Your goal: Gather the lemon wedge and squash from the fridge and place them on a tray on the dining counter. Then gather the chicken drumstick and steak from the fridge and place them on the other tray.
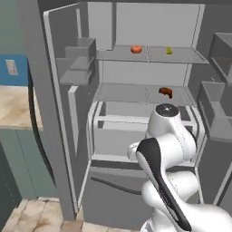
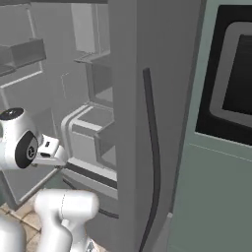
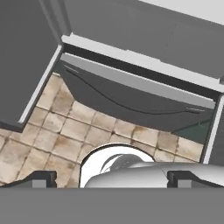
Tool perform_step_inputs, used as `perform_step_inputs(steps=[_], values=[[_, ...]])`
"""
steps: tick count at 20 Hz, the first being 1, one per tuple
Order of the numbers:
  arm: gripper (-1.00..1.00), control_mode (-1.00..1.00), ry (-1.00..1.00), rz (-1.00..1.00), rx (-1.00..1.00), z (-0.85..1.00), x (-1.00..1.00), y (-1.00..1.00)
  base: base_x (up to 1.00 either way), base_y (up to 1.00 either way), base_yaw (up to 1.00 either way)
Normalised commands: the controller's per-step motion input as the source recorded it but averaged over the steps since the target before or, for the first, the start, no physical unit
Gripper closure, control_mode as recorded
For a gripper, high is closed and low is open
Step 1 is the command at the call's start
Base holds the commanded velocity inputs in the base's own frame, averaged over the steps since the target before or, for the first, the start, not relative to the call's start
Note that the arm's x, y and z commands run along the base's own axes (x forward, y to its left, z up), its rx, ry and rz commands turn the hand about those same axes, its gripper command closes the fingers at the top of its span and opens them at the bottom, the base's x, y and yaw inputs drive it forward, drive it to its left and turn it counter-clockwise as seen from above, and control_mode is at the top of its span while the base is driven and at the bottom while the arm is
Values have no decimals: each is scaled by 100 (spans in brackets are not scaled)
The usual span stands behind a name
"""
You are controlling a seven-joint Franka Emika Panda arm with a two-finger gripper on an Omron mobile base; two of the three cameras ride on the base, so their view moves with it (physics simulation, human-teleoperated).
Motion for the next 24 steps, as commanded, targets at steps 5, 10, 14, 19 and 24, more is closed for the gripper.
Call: perform_step_inputs(steps=[5,10,14,19,24], values=[[-100,100,0,0,0,0,0,0,35,27,-42],[-100,100,0,0,0,0,0,0,41,33,-41],[-100,100,0,0,0,0,0,0,44,29,-40],[-100,100,0,0,0,0,0,0,46,30,-39],[-100,100,0,0,0,0,0,0,37,41,-34]])
